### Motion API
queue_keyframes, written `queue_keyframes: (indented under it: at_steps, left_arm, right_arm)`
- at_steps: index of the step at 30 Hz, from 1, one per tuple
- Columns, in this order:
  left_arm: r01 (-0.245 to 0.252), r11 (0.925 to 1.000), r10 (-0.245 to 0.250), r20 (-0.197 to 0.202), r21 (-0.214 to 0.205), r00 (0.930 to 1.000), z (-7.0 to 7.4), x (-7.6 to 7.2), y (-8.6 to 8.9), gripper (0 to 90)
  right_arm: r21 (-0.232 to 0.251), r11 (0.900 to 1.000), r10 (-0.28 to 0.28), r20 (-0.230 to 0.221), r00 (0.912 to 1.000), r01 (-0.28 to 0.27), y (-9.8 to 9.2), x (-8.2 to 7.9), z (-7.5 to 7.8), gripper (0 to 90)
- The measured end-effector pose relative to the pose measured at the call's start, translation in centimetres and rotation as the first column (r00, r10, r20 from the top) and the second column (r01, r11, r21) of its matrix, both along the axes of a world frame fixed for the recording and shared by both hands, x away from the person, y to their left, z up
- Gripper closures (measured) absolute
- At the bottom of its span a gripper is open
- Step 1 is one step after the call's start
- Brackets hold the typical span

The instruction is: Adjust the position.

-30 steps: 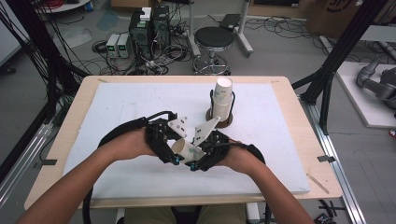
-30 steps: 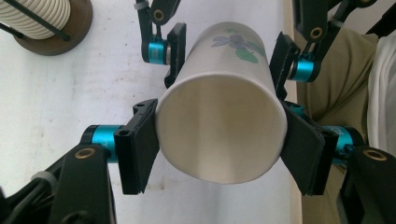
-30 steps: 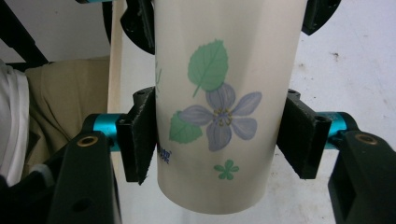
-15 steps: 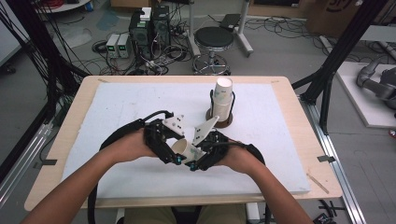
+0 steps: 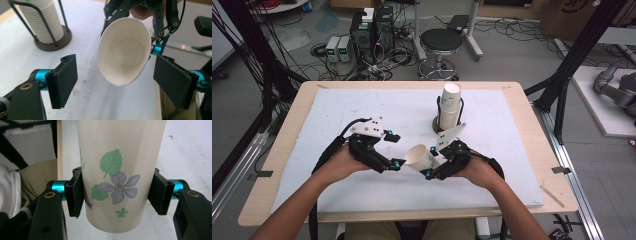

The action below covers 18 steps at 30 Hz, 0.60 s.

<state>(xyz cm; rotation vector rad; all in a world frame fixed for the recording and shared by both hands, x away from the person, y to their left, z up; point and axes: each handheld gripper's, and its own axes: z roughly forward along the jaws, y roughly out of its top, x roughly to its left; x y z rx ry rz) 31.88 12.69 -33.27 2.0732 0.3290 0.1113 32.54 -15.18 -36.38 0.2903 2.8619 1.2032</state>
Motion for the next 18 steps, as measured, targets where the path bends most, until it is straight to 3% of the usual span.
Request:
queue_keyframes:
  at_steps: [4, 9, 14, 18]
  left_arm:
    - [-0.036, 0.9980, 0.036, -0.004, -0.051, 0.9993, -0.8, -0.1, 1.0, 19.5]
    - [-0.089, 0.9879, 0.090, 0.000, -0.127, 0.9960, -1.7, -0.4, 2.1, 19.5]
    - [-0.141, 0.9682, 0.151, 0.033, -0.206, 0.9880, -2.8, -0.9, 3.1, 18.7]
    - [-0.181, 0.9514, 0.193, 0.028, -0.250, 0.9807, -3.7, -1.2, 3.8, 18.9]
  right_arm:
    - [0.044, 0.9985, -0.032, 0.005, 0.9995, 0.032, -1.2, 0.0, -0.3, 38.3]
    - [0.101, 0.9929, -0.066, 0.034, 0.9972, 0.063, -2.8, -0.3, -0.8, 38.2]
    - [0.192, 0.9751, -0.127, 0.073, 0.9892, 0.111, -4.5, -0.8, -1.3, 37.7]
    - [0.241, 0.9614, -0.162, 0.103, 0.9815, 0.133, -5.6, -1.2, -1.8, 37.4]
